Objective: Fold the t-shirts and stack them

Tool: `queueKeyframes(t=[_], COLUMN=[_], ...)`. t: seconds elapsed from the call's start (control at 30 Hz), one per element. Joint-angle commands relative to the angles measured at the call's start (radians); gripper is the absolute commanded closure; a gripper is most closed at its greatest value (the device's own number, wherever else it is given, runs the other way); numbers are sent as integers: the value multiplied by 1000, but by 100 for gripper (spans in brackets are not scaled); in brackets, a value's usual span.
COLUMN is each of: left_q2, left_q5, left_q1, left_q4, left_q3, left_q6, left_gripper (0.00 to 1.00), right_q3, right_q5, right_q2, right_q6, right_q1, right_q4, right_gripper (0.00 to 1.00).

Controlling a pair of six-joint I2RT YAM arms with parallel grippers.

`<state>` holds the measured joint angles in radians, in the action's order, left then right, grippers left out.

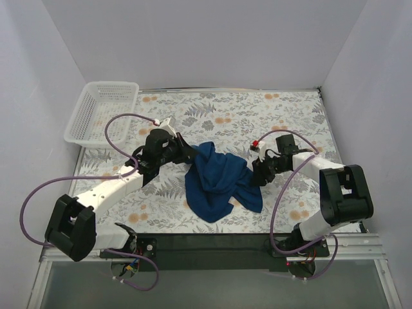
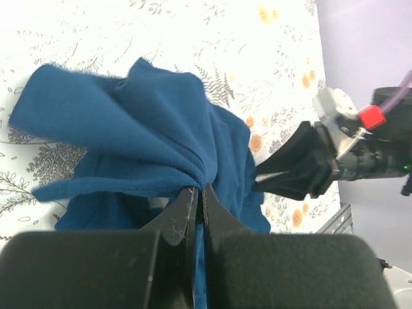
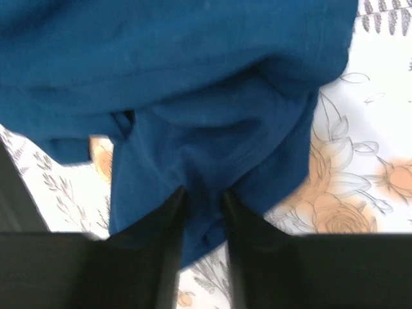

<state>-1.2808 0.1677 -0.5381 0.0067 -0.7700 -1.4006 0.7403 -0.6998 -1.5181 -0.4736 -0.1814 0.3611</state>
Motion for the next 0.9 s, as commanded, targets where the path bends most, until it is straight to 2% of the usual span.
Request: queueKeyframes(t=[0.0,0.07,0.2,0.47,0.7,0.87], left_q2=[58,93,184,343,380,396], left_q5=[-10,-55,-153,-408,-497,-520], left_q1=[1,4,27,56,63,63], left_q4=[-65,-99,-189,-266,-318,-346], left_q3=[-71,-92,-133,-181,-203,-248], left_q6=[44,74,112,146,176,215], left_gripper=[100,100,100,100,100,100], right_q3=[80,96,111,157,205,260], right_q5=[-14,16,66,121,194,169], right_q2=[-28,17,174,446,541,590], right_q6=[18,7,-19,-65,-65,-66], right_q1=[-27,-24,23,233,289,330], right_q4=[7,24,29,47,39,36], right_gripper=[74,98,99,99,99,99])
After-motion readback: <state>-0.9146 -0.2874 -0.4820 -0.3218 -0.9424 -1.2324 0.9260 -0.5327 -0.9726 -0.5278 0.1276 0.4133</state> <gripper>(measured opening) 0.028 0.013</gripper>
